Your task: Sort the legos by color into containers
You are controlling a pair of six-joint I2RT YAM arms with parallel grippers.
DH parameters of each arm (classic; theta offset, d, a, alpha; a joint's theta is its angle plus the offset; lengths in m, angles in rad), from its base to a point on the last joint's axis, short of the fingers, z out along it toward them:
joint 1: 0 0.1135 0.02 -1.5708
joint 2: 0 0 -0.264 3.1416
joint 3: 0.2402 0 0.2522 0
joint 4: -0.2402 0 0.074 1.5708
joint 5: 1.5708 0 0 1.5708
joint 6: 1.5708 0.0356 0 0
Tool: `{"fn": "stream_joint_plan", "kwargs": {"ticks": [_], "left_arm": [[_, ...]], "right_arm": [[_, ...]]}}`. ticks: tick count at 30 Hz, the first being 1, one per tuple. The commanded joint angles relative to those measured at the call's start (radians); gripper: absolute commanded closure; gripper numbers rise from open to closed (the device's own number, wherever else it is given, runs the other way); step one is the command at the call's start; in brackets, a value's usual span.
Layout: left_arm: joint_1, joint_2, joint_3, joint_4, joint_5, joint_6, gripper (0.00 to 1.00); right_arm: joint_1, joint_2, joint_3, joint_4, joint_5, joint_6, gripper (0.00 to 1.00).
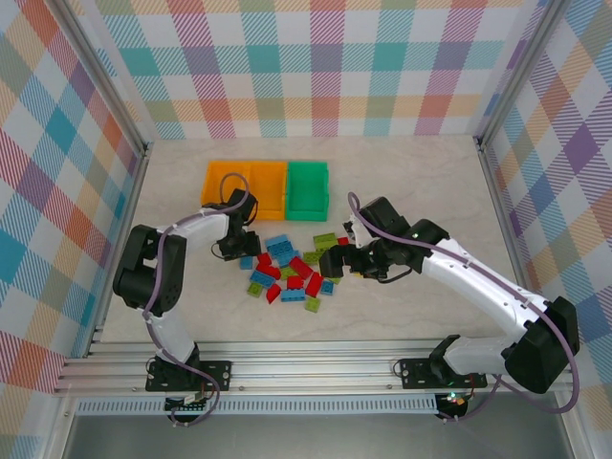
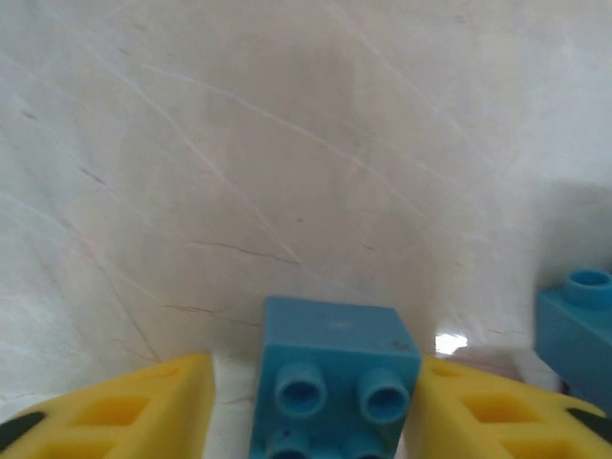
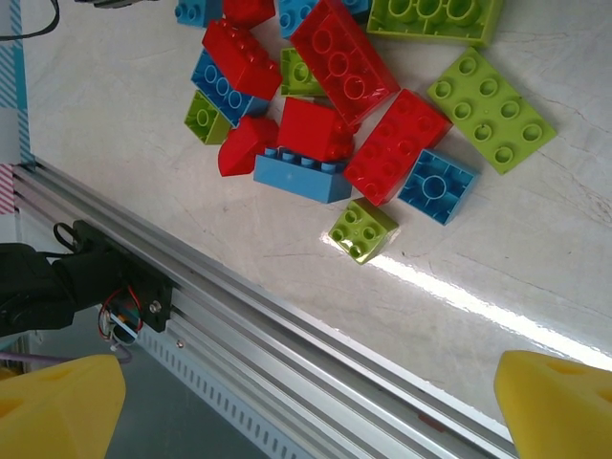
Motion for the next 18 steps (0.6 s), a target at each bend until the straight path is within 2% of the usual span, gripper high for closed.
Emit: {"fn": "stream_joint_plan", "kwargs": {"ticks": [1, 7, 12, 14, 18], "left_arm": [[0.0, -0.005, 0.015, -0.031, -0.058, -0.011, 0.56], [0.005, -0.153, 0.023, -0.021, -0.04, -0.016, 0.71], [0.015, -0.312, 0.109, -0.019, -0.14, 0.011, 0.76], [0.044, -0.314, 0.161, 0.005, -0.188, 0.024, 0.76], [0.143, -0.207, 0.297, 0.071, -0.183, 0.028, 0.76]], "right_arm": [[0.008, 0.001, 0.019, -0.008, 0.013, 0.02, 0.0], [0.019, -0.011, 0.035, 0.03, 0.001, 0.044, 0.0], [0.025, -0.068, 0.019, 0.109, 0.042, 0.083, 0.0], [0.024, -0.084, 0.013, 0.121, 0.081, 0.087, 0.0], [0.023, -0.091, 0.025, 0.113, 0.105, 0.106, 0.0]]}}
